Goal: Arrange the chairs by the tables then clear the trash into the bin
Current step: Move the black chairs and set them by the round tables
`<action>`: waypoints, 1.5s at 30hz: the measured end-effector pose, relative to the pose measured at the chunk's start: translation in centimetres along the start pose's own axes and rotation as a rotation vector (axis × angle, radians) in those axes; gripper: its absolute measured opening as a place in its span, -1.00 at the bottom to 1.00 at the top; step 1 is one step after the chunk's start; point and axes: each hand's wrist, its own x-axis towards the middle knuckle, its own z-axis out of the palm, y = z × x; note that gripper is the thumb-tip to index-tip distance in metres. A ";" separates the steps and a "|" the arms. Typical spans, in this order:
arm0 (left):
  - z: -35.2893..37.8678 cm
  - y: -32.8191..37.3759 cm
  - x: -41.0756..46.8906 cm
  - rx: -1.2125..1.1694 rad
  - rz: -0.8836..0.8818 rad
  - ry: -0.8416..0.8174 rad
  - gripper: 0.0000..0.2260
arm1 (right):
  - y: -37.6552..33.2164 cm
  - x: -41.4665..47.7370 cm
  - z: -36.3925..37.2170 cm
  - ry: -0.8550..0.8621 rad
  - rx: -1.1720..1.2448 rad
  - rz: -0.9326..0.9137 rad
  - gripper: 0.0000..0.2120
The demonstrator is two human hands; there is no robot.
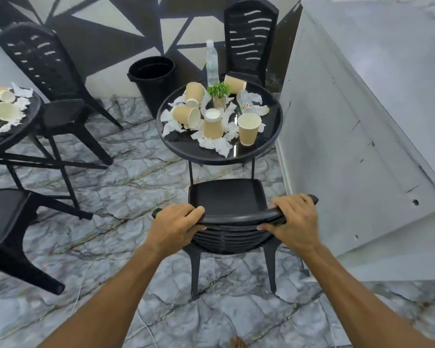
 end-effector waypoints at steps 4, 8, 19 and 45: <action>0.1 1.8 -2.6 -0.026 0.000 -0.023 -0.75 | -1.5 -3.4 -0.8 -0.019 -0.085 0.027 -0.45; 0.1 5.4 -6.5 -0.043 -0.047 -0.056 -0.83 | -3.5 -7.9 -1.7 0.007 -0.087 0.054 -0.52; -1.2 4.1 -5.1 -0.069 -0.043 -0.132 -0.72 | -4.9 -7.5 -1.2 -0.087 -0.116 0.224 -0.43; -4.0 9.1 -8.4 -0.221 -0.489 -0.195 -0.42 | -8.2 -10.0 -3.3 -0.202 0.033 0.261 -0.40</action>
